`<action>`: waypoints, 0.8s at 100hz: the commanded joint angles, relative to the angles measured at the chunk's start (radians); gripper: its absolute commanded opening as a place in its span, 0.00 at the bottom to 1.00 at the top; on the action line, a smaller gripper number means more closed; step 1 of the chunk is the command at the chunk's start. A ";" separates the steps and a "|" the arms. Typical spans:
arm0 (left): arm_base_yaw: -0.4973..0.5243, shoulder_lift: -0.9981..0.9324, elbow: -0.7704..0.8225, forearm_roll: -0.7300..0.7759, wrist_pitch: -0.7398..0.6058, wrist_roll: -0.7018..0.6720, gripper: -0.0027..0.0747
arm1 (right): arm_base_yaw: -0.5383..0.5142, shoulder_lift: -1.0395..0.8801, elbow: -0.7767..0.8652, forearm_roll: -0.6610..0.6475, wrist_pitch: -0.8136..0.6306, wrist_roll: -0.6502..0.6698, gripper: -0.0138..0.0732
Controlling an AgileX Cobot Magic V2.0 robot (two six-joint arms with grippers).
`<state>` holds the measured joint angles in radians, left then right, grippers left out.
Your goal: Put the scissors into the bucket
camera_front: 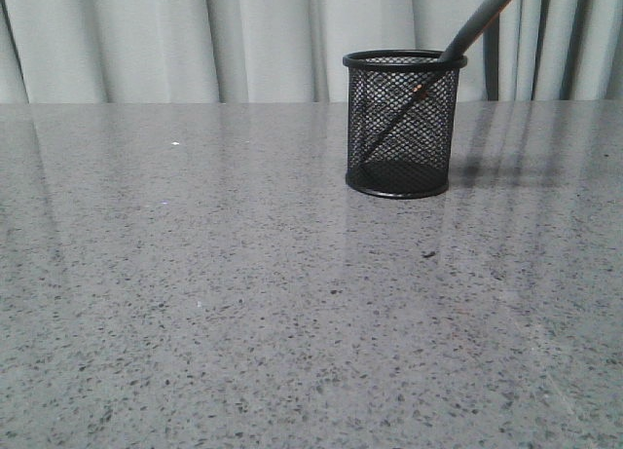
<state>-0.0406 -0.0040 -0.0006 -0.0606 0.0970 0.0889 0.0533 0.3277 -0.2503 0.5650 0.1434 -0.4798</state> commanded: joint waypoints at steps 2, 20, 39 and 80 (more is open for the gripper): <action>0.000 -0.027 0.017 -0.009 -0.073 -0.009 0.01 | -0.007 0.004 -0.027 0.008 -0.072 -0.006 0.08; 0.000 -0.027 0.017 -0.009 -0.073 -0.009 0.01 | -0.007 0.004 -0.027 0.008 -0.072 -0.006 0.08; 0.000 -0.027 0.017 -0.009 -0.073 -0.009 0.01 | -0.007 0.002 -0.027 0.008 -0.076 -0.006 0.08; 0.000 -0.027 0.017 -0.009 -0.073 -0.009 0.01 | -0.029 -0.209 0.201 -0.522 -0.168 0.463 0.08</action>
<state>-0.0406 -0.0040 -0.0006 -0.0611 0.0970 0.0889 0.0345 0.1657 -0.0784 0.1276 0.0624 -0.0758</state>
